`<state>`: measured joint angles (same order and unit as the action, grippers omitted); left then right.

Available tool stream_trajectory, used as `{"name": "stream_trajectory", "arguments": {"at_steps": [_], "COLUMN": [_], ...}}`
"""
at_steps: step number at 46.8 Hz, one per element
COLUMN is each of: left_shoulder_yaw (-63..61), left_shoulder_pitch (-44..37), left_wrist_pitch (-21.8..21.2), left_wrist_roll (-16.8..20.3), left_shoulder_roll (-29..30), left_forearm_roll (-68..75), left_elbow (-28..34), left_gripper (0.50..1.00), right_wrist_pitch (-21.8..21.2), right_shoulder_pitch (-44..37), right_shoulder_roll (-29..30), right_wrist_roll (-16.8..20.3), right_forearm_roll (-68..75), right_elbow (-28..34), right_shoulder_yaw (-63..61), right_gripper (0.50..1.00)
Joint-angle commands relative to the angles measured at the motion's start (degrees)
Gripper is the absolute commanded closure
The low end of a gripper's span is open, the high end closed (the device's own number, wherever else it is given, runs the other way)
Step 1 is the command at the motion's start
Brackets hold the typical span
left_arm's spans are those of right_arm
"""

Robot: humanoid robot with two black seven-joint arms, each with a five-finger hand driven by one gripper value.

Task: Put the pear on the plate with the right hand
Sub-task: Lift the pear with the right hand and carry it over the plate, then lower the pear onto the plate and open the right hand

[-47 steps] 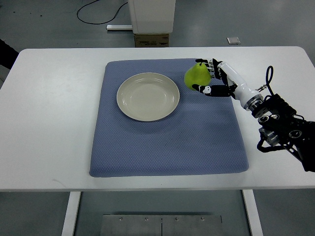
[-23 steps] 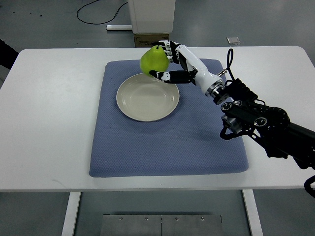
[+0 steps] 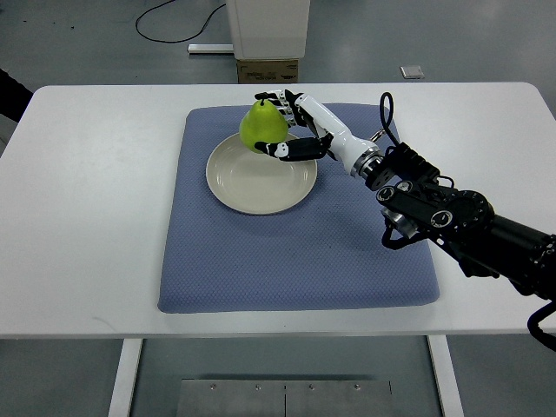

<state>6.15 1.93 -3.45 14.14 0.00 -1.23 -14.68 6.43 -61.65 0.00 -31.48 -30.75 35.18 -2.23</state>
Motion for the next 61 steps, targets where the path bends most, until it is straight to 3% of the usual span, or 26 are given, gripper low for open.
{"name": "stream_trajectory", "arguments": {"at_steps": [1,36,37,38,39,61], "left_shoulder_yaw": [0.0,0.0,0.0,0.0,0.0,0.0], "left_shoulder_pitch": [0.0,0.0,0.0,0.0,0.0,0.0], "left_wrist_pitch": [0.0,0.0,0.0,0.0,0.0,0.0], "left_wrist_roll": [0.0,0.0,0.0,0.0,0.0,0.0], "left_shoulder_roll": [0.0,0.0,0.0,0.0,0.0,0.0], "left_forearm_roll": [0.0,0.0,0.0,0.0,0.0,0.0], "left_elbow": [0.0,0.0,0.0,0.0,0.0,0.0], "left_gripper": [0.5,0.5,0.5,0.5,0.5,0.5], "right_wrist_pitch": [0.0,0.0,-0.1,0.0,-0.1,0.0], "right_shoulder_pitch": [0.4,2.6,2.6,2.6,2.7,3.6], "right_shoulder_roll": [0.0,0.0,0.0,0.0,0.0,0.0], "right_wrist_roll": [0.4,0.9,0.9,0.9,0.8,0.6], "right_forearm_roll": [0.0,0.2,0.2,0.2,0.3,0.3], "right_elbow": [0.2,0.7,0.7,0.7,0.7,0.4], "right_shoulder_yaw": [1.8,4.7,4.7,4.7,4.6,4.4], "right_gripper": [1.0,1.0,0.795,0.549,0.5,0.5]}}
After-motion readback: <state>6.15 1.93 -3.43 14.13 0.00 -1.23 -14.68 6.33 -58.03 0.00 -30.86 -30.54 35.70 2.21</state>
